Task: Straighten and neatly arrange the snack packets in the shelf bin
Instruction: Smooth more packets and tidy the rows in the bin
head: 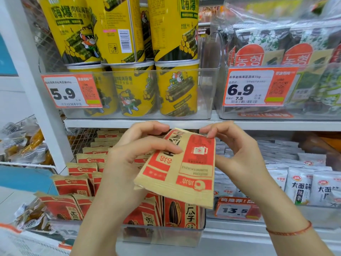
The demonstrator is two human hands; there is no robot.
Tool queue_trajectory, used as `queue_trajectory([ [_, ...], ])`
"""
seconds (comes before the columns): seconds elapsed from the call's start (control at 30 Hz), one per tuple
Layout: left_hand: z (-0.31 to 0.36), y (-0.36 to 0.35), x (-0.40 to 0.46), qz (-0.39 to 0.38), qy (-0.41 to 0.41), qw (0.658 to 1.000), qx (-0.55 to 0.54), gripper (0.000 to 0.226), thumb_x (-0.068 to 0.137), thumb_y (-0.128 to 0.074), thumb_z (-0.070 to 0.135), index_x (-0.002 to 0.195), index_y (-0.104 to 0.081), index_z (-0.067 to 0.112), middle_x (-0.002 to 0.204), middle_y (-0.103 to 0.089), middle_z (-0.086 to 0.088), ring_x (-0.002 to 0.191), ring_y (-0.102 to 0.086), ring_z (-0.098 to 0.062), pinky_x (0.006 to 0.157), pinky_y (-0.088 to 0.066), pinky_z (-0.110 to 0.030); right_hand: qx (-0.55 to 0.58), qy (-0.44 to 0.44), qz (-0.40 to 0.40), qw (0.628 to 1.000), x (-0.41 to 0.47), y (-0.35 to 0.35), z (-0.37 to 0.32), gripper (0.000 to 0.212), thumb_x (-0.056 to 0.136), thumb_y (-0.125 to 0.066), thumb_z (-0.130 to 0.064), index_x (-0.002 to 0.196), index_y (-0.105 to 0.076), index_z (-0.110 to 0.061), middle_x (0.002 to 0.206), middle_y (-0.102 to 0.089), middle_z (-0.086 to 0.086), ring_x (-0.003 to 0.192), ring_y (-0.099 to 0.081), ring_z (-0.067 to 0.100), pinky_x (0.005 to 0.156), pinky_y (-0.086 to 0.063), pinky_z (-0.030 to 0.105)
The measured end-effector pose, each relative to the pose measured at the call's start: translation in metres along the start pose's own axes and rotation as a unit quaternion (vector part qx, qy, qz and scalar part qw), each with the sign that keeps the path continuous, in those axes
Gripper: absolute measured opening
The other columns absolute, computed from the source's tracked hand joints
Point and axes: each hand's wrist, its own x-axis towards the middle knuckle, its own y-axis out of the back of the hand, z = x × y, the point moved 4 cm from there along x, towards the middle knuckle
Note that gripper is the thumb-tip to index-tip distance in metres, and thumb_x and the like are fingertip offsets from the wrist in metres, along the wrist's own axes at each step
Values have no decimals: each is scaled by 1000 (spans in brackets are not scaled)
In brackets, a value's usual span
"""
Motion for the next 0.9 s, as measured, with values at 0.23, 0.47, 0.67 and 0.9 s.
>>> queue_trajectory([
  [0.23, 8, 4, -1, -9, 4, 1000, 11, 22, 73, -77, 24, 94, -75, 31, 113, -64, 14, 112, -62, -11, 86, -49, -15, -39, 11, 17, 999, -1, 0, 0, 27, 71, -78, -29, 86, -56, -34, 109, -63, -17, 115, -57, 10, 99, -43, 24],
  [0.47, 11, 6, -3, 111, 93, 989, -27, 27, 65, -78, 30, 85, -73, 48, 83, -73, 25, 88, -69, 0, 80, -53, -16, -50, -11, -14, 999, -4, -5, -15, 37, 71, -77, -28, 105, -62, -29, 102, -68, -17, 102, -62, 4, 91, -45, 19],
  [0.67, 23, 9, -2, 85, 111, 989, -43, 24, 66, -71, 28, 83, -74, 45, 84, -73, 26, 84, -69, 4, 71, -51, -9, -53, -8, -29, 998, -5, -4, -25, 34, 70, -76, -40, 102, -65, -34, 98, -70, -14, 92, -66, 11, 76, -52, 25],
  [0.9, -22, -6, -4, -71, 225, 971, 32, 30, 81, -75, 13, 102, -68, 33, 96, -72, 25, 90, -68, 4, 82, -55, -19, -186, -136, -169, 958, -7, -10, 7, 42, 67, -70, -54, 104, -64, -34, 91, -72, -17, 81, -67, 2, 80, -55, 36],
])
